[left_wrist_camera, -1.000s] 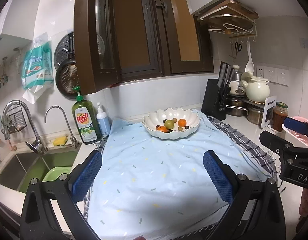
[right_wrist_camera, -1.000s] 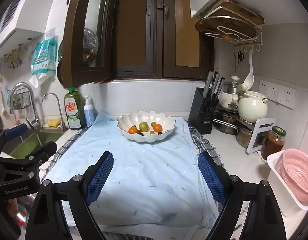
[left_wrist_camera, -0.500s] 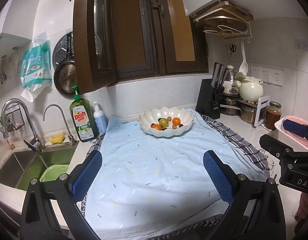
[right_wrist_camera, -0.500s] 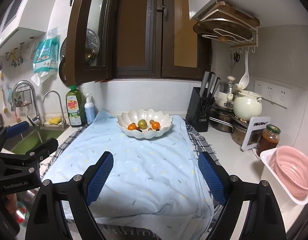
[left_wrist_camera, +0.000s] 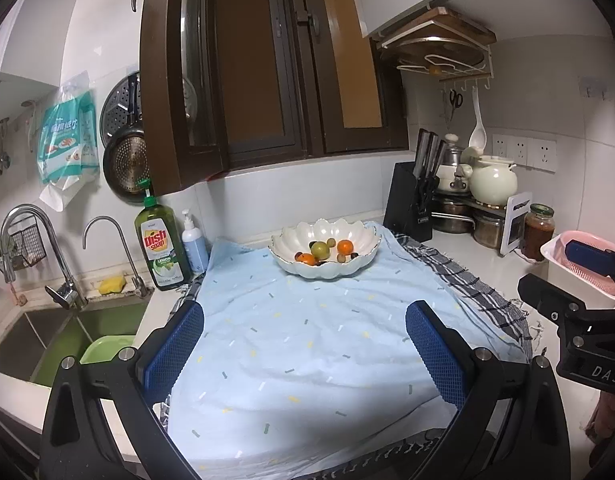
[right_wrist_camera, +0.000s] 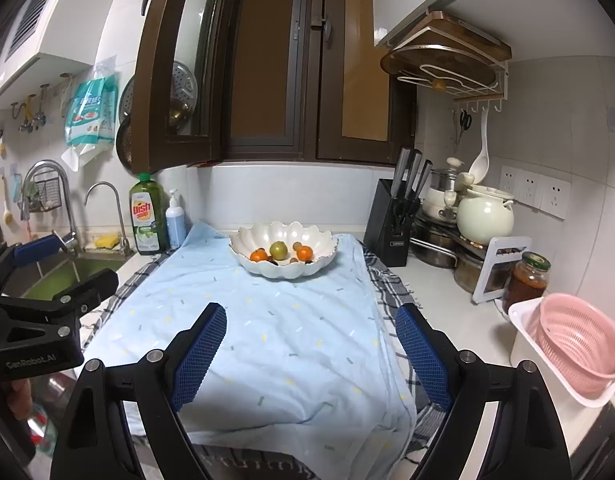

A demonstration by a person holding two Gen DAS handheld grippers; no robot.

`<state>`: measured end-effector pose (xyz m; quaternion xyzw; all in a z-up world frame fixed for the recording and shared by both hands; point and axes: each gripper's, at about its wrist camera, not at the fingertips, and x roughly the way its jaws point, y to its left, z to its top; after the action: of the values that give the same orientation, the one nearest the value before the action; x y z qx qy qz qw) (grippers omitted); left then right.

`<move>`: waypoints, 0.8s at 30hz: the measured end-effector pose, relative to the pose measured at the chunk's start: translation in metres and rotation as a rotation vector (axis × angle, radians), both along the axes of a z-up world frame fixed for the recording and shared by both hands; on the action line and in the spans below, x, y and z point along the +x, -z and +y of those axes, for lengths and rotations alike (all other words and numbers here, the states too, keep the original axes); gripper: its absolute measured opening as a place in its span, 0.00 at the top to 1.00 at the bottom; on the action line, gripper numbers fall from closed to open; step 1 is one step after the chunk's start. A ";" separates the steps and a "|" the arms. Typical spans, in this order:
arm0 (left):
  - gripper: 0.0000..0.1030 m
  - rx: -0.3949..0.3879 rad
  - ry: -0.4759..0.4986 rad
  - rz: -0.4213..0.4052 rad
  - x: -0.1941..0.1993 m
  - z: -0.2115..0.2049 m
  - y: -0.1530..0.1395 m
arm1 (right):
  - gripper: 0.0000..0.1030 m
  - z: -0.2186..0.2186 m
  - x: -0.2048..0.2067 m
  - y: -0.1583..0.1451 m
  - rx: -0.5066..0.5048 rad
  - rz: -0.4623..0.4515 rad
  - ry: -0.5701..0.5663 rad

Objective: Organize fruits

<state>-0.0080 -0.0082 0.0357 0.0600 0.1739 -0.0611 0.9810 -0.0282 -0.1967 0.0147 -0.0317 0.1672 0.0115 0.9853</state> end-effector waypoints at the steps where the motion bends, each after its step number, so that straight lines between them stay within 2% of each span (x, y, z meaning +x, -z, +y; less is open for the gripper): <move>1: 0.00 -0.001 0.000 -0.001 0.000 0.000 0.000 | 0.15 0.000 0.000 0.000 0.001 -0.001 0.000; 24: 0.00 -0.006 0.018 -0.018 -0.004 -0.007 -0.008 | 0.15 -0.003 -0.001 -0.006 0.008 -0.001 -0.005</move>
<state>-0.0116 -0.0153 0.0433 0.0590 0.1642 -0.0700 0.9822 -0.0297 -0.1996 0.0202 -0.0280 0.1665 0.0148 0.9855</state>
